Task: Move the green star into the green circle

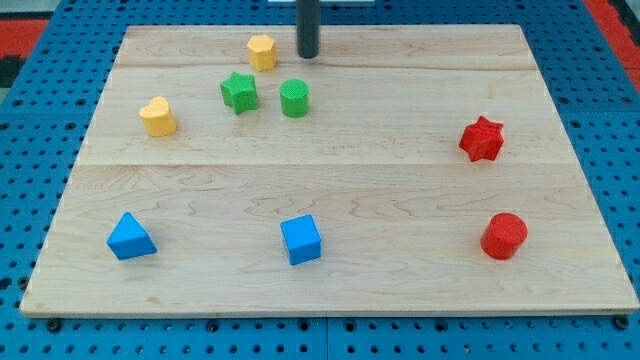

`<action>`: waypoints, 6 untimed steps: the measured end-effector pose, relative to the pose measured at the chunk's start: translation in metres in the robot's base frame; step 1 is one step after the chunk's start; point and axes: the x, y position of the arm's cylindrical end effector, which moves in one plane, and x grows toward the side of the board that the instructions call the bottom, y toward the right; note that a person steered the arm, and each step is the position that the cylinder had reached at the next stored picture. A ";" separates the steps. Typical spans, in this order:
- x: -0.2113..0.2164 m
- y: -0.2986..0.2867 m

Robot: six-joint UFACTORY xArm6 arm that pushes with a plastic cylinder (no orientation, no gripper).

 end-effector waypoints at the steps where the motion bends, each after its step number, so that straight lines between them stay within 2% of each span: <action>1: 0.000 -0.086; 2: 0.000 -0.104; 4: 0.067 -0.110; 5: 0.089 -0.030; 6: 0.104 -0.019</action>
